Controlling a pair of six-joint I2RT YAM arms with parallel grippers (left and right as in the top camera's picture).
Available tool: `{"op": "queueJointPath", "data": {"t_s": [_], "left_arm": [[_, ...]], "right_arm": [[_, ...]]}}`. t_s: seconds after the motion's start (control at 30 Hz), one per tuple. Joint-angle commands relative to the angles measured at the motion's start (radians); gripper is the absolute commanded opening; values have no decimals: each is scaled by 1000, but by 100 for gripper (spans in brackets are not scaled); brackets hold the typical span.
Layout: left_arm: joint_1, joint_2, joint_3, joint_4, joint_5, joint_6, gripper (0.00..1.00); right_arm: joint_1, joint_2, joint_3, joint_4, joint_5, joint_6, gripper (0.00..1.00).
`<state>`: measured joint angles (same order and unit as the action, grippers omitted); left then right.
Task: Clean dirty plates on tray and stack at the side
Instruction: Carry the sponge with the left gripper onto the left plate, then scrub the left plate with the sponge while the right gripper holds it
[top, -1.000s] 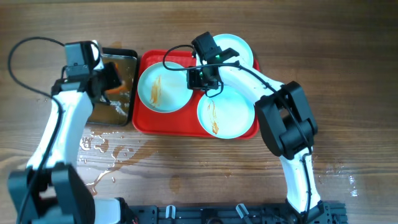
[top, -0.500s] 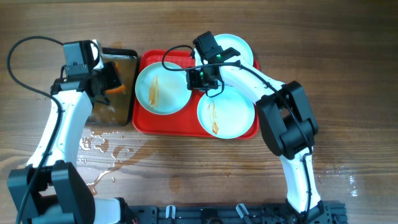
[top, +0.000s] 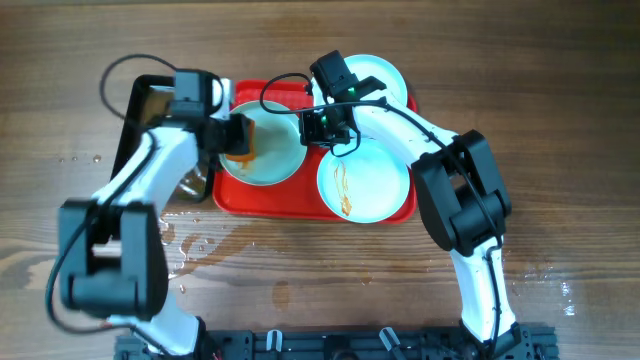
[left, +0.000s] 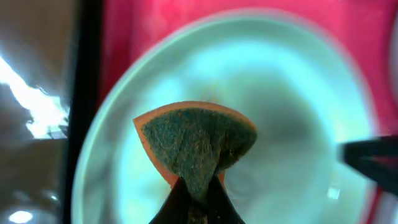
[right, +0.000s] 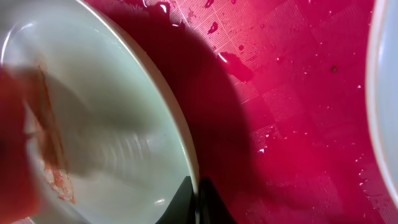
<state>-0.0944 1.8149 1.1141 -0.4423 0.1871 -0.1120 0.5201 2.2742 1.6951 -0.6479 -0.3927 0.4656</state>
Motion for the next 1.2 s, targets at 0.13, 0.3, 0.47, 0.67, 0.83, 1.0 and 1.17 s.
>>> {"op": "queueJointPath", "data": {"t_s": [0.13, 0.3, 0.47, 0.67, 0.83, 1.0, 1.17], "left_arm": [[-39, 110, 8, 6, -28, -61, 4], [-117, 110, 8, 47, 135, -52, 4], [-145, 116, 8, 126, 24, -145, 4], [-122, 158, 8, 156, -379, -266, 4], [-124, 162, 8, 44, -491, -301, 4], [-135, 157, 8, -120, -435, -315, 4], [-153, 154, 8, -209, -138, -199, 4]], "right_arm": [[-2, 26, 12, 3, -28, -21, 4], [-2, 26, 12, 4, -28, -21, 4], [-2, 26, 12, 3, -28, -21, 4], [-2, 26, 12, 6, -27, -19, 4], [-2, 26, 12, 6, -28, -18, 4], [-2, 26, 12, 7, -28, -18, 4], [-2, 26, 12, 10, -27, -18, 4]]}}
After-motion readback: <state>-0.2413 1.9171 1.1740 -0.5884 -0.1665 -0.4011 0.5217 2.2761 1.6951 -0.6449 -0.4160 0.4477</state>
